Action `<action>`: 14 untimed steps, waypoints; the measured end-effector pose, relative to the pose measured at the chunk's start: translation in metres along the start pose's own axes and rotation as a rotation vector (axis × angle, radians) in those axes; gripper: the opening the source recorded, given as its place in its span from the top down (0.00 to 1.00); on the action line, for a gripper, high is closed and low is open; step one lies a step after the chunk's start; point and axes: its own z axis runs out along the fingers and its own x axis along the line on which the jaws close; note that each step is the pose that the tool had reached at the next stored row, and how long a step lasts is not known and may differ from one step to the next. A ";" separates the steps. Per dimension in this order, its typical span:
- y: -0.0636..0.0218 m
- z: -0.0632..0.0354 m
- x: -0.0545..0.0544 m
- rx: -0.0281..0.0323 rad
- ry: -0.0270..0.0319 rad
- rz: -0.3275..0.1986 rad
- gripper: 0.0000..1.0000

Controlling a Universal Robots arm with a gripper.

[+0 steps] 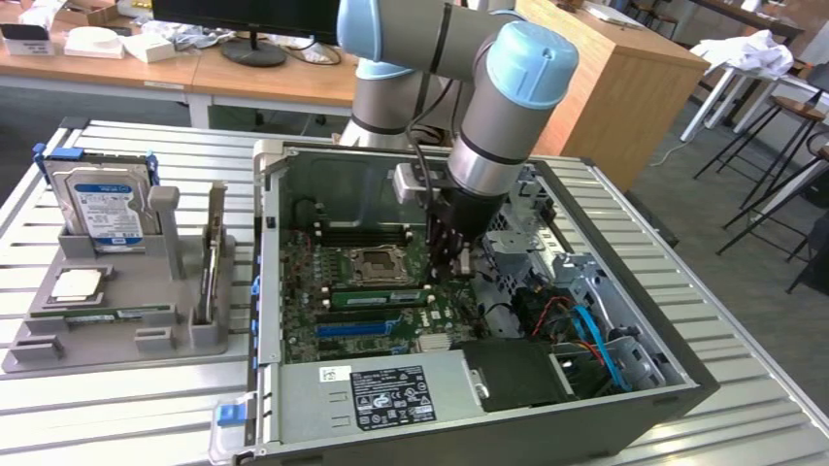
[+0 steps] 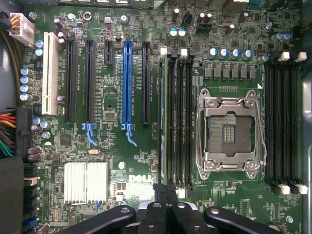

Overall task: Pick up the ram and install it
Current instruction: 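Press down the ram until it locks into place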

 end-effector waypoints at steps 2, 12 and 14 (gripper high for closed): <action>0.0000 0.0007 0.000 -0.0001 0.0002 0.000 0.90; -0.0001 0.0029 -0.004 0.0000 -0.0005 0.000 0.90; -0.0001 0.0032 -0.005 0.0000 -0.0006 0.000 0.90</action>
